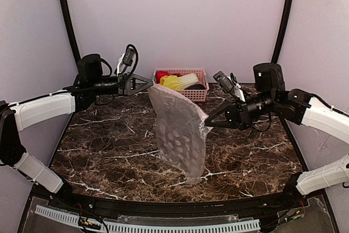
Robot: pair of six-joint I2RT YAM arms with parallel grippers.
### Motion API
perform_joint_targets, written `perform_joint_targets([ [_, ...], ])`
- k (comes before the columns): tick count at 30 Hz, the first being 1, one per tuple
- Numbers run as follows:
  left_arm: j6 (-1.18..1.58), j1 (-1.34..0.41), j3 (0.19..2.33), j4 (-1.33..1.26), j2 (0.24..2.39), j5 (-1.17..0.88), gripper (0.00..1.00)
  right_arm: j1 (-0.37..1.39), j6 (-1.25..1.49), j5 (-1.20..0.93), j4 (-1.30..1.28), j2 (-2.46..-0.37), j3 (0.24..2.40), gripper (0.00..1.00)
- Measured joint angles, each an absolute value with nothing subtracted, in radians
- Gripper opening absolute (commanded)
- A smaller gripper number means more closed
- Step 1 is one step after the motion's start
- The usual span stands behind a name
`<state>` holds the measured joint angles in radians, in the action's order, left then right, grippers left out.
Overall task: Place the food in the zip-top bag and seal the zipper
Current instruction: Pass from the right arm to the left
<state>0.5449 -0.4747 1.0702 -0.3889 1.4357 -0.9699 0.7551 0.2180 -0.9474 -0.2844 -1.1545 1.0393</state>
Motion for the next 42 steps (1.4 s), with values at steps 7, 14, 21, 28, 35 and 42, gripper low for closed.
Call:
perform_joint_targets([
  [7,0.562,-0.475,1.070,-0.391,1.455,-0.976,0.56,0.755,0.218,-0.945,-0.284,-1.150,1.044,0.00],
  [14,0.577,-0.475,1.066,-0.403,1.463,-0.994,0.29,0.756,0.217,-0.915,-0.284,-1.134,1.044,0.00],
  [21,0.588,-0.474,1.063,-0.425,1.465,-1.010,0.08,0.757,0.215,-0.867,-0.285,-1.117,1.044,0.00],
  [28,0.588,-0.474,1.062,-0.440,1.464,-1.028,0.01,0.758,0.206,-0.820,-0.295,-1.108,1.044,0.57],
  [35,0.525,-0.480,1.059,-0.413,1.442,-1.056,0.01,0.758,0.189,-0.686,-0.353,-1.086,1.092,0.86],
  [42,0.332,-0.569,1.114,-0.204,1.405,-1.057,0.01,0.757,0.168,-0.596,-0.424,-1.113,1.253,0.82],
])
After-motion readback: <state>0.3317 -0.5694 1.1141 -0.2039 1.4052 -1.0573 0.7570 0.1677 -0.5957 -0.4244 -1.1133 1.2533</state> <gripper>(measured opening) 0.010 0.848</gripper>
